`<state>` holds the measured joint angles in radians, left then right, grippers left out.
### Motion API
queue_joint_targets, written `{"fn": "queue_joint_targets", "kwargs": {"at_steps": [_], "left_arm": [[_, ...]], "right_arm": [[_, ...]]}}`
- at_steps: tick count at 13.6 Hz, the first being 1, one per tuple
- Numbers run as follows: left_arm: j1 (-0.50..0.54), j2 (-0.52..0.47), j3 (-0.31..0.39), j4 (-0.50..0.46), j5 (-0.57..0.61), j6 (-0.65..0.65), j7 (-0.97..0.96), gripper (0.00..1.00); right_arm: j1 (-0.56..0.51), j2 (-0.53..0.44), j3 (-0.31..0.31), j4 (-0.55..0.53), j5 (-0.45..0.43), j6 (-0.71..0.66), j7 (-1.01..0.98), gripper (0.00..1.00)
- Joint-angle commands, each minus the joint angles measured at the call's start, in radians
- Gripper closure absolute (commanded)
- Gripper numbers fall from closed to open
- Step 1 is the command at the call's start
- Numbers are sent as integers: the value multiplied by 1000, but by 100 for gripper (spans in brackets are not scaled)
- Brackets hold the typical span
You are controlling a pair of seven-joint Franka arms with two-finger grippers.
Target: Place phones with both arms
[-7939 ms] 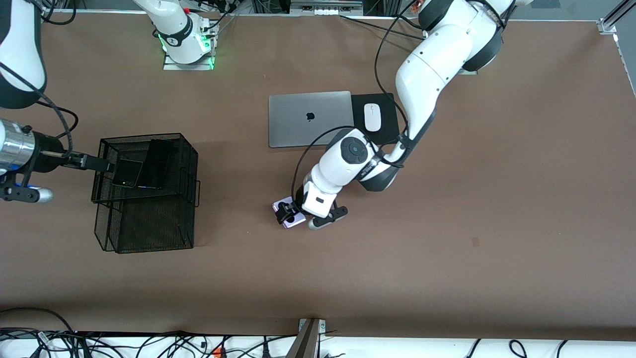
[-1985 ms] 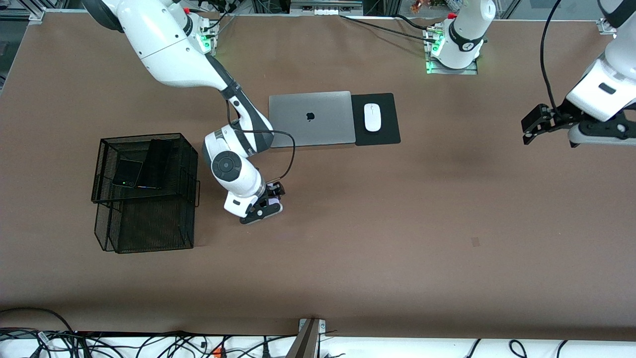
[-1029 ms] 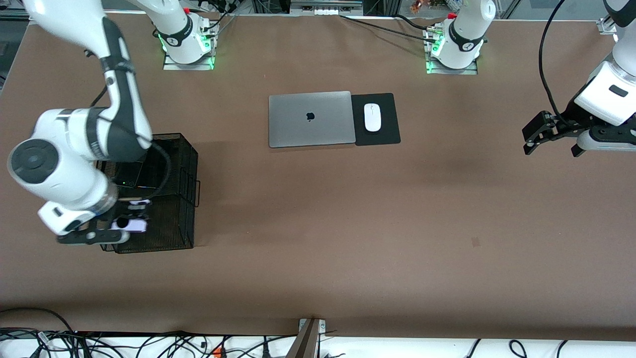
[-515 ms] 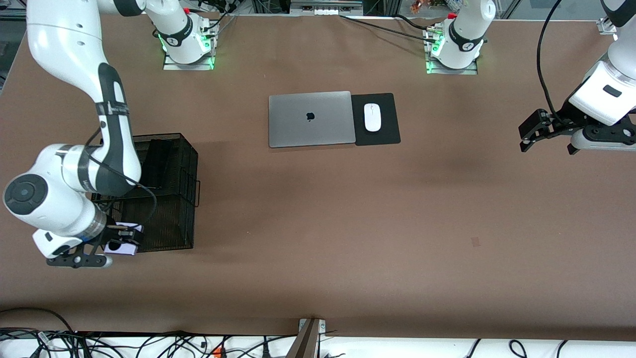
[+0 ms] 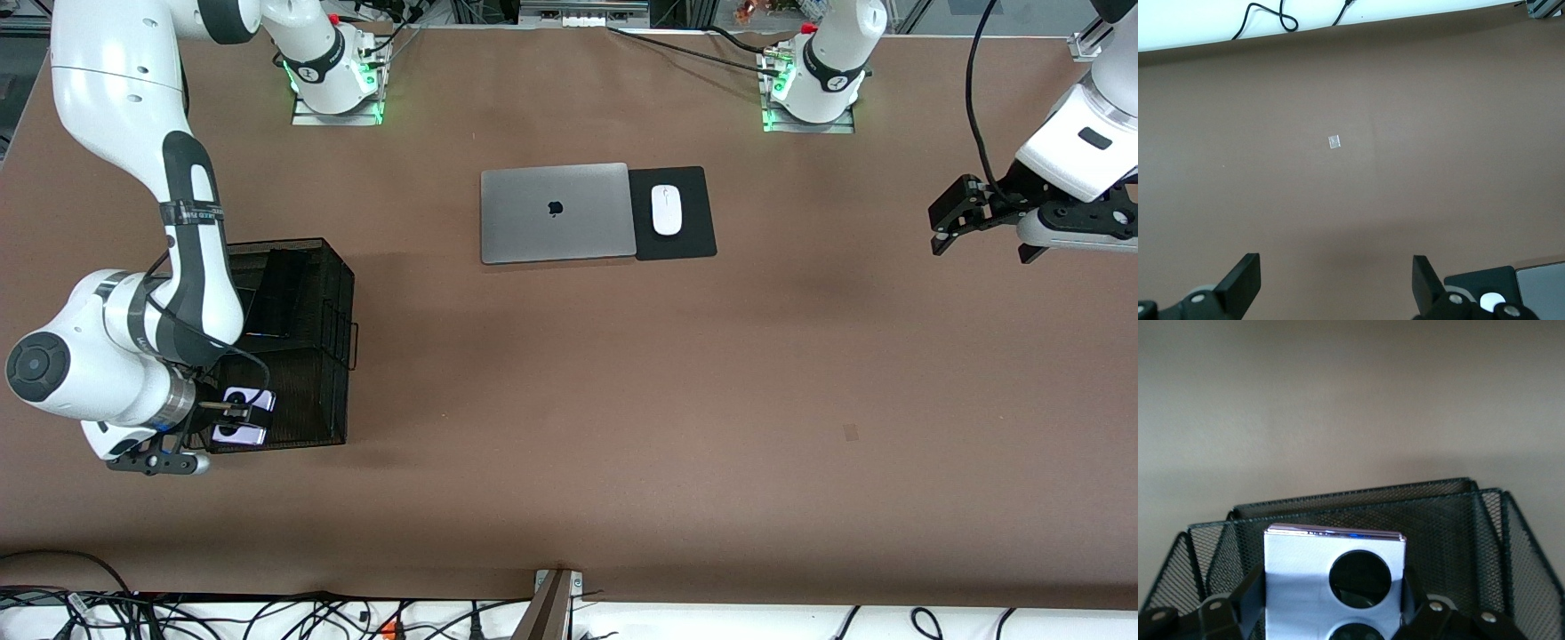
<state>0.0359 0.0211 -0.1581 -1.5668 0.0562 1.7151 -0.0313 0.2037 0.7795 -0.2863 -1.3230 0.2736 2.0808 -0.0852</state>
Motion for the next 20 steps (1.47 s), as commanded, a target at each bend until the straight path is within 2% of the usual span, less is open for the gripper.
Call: {"fn": "queue_joint_targets", "kwargs": {"at_steps": [1,3,5,6,7,11,13,17,20], "left_arm": [[-14,3,15,10,-27,-31,24,0],[-17,3,14,14,-27,-32,21,0],[-17,2,14,13,-27,-41,22,0],[-17,2,14,13,-27,-61,28,0],[-19,2,12,10,-27,-71,31,0],[-27,16,11,17,-36,-71,34,0],[-27,19,9,21,-36,-68,34,0],[-31,37,8,25,-35,-68,33,0],[-47,39,6,25,-26,-65,22,0]], "right_arm": [[6,10,7,-30,21,-11,-59,100],[5,21,7,-28,22,-11,-119,92],[5,23,7,-28,22,-11,-119,46],[5,20,7,-27,22,-11,-119,19],[2,14,7,-27,22,-11,-117,2],[-3,-5,1,-1,24,-68,-116,0],[-7,-17,-14,56,21,-138,-116,0],[-43,-26,-60,269,27,-419,-105,0],[-61,-136,-63,280,26,-569,-24,0]]}}
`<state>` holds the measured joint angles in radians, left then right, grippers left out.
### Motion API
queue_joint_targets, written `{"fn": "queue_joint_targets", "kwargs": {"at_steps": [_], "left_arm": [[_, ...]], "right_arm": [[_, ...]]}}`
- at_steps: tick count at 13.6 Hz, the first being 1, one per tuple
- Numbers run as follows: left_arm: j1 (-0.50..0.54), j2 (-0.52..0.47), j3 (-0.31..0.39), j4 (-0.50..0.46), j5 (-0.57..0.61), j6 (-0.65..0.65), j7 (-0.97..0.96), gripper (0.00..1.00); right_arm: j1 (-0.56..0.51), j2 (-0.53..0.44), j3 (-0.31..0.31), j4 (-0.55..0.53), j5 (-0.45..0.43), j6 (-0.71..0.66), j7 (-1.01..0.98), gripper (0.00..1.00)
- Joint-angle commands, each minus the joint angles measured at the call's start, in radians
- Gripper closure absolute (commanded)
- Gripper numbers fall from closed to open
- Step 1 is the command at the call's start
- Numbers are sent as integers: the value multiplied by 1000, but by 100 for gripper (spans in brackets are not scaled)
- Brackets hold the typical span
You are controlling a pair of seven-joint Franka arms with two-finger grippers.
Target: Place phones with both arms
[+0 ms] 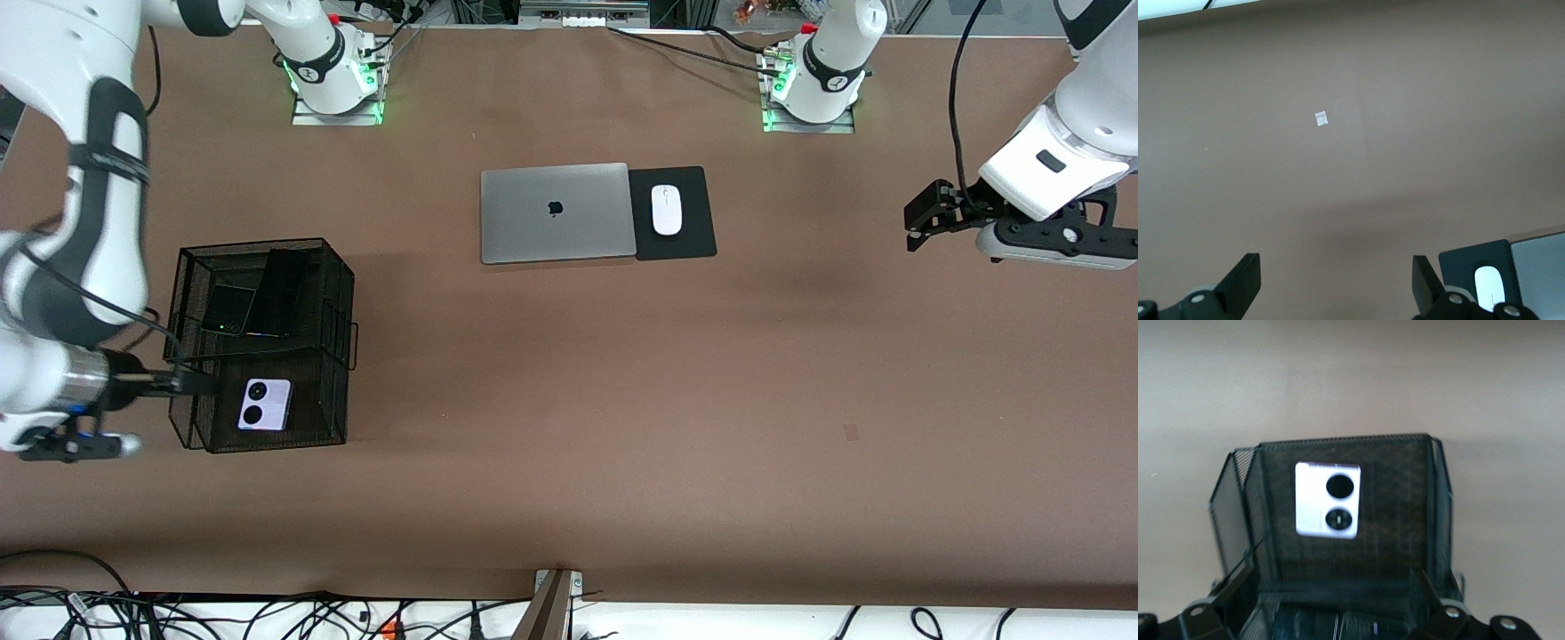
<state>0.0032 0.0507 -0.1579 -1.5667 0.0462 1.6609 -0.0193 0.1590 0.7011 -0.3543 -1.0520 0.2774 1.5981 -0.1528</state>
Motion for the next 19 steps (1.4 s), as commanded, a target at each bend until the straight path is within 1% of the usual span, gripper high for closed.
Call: {"fn": "queue_joint_targets", "kwargs": {"at_steps": [1,2,4,5,6,8,9,10,11,12,13,15,16,17,19], "left_arm": [[-12,9,6,25,-19,-9,6,0],[-12,9,8,25,-17,-7,7,0],[-11,8,8,24,-16,-7,12,0],[-9,8,8,24,-16,-7,13,0],[-5,8,8,24,-16,-7,16,0],[0,8,9,24,-20,-7,22,0],[0,8,9,24,-19,-7,22,0],[1,8,9,24,-19,-7,22,0],[4,8,9,24,-19,-7,22,0],[4,6,14,24,-25,-7,22,0],[11,6,14,22,-28,-7,24,0],[14,6,15,22,-26,-7,24,0],[14,5,17,22,-28,-7,24,0],[15,5,17,21,-29,-7,24,0],[14,5,17,22,-29,-7,22,0]], "right_arm": [[-15,-101,9,9,16,-133,73,0],[-15,-148,14,-2,8,-167,109,0],[-7,-192,14,-8,2,-219,200,1],[-1,-213,17,-20,-24,-236,205,1],[5,-245,23,-45,-70,-245,205,1],[30,-343,24,-167,-113,-215,203,1],[37,-389,31,-237,-151,-154,200,0],[10,-412,72,-276,-165,-129,199,0],[-81,-429,166,-295,-178,-121,197,0],[-152,-448,261,-313,-217,-112,199,2],[-176,-463,303,-327,-260,-95,199,5],[-185,-473,307,-329,-259,-89,200,5],[-193,-477,310,-324,-259,-101,191,5],[-194,-477,313,-319,-256,-102,200,1],[-197,-474,313,-315,-254,-102,207,1]]}}
